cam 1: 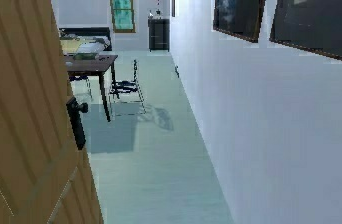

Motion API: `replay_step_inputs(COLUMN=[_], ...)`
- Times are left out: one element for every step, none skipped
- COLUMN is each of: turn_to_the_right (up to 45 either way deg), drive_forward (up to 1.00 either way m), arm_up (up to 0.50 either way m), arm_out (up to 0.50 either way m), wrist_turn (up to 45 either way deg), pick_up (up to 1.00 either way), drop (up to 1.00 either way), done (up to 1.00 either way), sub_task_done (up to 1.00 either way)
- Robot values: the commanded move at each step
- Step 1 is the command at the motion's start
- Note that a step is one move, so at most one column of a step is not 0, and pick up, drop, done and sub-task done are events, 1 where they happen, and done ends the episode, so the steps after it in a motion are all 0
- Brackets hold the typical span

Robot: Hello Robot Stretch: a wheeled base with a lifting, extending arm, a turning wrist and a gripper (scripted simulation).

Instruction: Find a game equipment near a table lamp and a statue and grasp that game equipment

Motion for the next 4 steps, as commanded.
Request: replay_step_inputs(turn_to_the_right=[0.0,-6.0,0.0,-24.0], drive_forward=[0.7,0.0,0.45,0.0], arm_up=[0.0,0.0,0.0,0.0], arm_out=[0.0,0.0,0.0,0.0], wrist_turn=[0.0,0.0,0.0,0.0], pick_up=[0.0,0.0,0.0,0.0], drop=[0.0,0.0,0.0,0.0], done=[0.0,0.0,0.0,0.0], sub_task_done=[0.0,0.0,0.0,0.0])
